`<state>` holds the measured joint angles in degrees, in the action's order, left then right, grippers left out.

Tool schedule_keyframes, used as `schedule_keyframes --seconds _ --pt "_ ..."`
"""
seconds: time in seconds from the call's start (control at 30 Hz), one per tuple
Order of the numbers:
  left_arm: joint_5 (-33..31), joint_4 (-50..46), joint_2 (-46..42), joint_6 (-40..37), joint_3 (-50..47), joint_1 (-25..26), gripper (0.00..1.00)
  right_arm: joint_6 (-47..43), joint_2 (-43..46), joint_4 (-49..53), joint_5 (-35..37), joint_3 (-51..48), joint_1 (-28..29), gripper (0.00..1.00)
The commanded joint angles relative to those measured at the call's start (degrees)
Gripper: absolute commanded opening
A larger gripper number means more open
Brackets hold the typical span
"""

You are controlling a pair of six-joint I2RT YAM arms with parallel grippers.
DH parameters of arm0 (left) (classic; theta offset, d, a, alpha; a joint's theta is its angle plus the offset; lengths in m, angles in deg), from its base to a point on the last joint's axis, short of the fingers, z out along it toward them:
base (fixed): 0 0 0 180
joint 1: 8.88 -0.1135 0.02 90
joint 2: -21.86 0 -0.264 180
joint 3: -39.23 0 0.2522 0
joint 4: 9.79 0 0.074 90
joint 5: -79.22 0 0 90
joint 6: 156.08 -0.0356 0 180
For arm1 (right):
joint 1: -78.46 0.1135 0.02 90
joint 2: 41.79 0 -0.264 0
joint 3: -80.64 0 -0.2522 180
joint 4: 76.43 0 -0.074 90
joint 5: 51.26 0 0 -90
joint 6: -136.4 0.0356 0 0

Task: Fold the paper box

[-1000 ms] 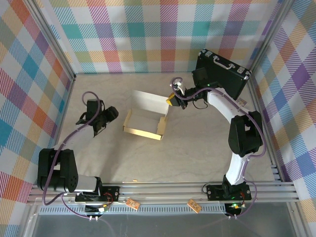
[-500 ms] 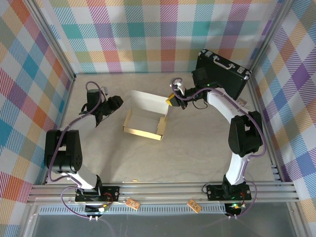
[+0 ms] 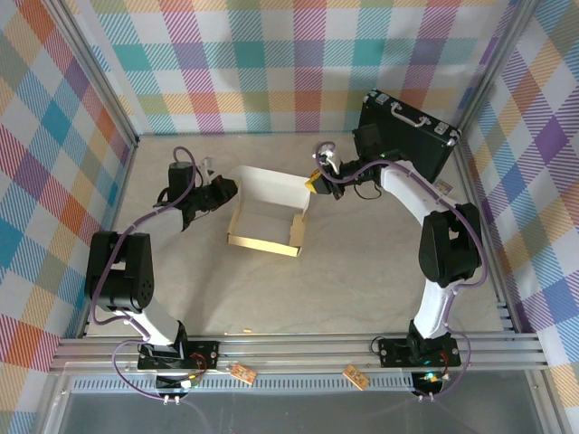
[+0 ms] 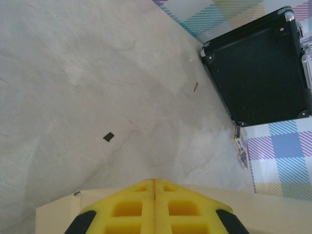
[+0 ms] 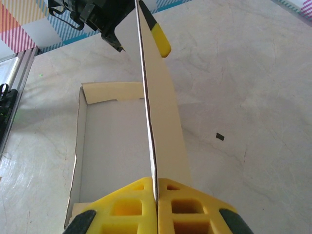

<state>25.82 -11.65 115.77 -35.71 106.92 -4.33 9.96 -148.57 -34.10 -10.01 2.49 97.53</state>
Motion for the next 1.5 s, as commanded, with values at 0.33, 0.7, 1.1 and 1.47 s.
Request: schedule_keyframes --seconds 0.33,0.7,1.1,1.47 --pt "0.9 -7.6 -0.3 -2.7 -0.2 2.7 0.04 -6.1 1.4 0.5 0.2 -5.0 2.8 0.00" --pt "-3.1 -3.7 -4.3 -2.9 -10.6 2.6 0.10 -14.4 9.7 -4.5 8.0 -17.3 8.3 0.00" --pt "-24.9 -15.6 -19.0 -0.5 -17.4 0.5 0.36 -21.9 11.5 -6.0 21.4 -27.4 16.1 0.00" --pt "-7.7 -10.1 -15.4 -2.2 -16.0 2.2 0.60 -22.7 9.7 -9.2 26.4 -31.1 19.2 0.04"
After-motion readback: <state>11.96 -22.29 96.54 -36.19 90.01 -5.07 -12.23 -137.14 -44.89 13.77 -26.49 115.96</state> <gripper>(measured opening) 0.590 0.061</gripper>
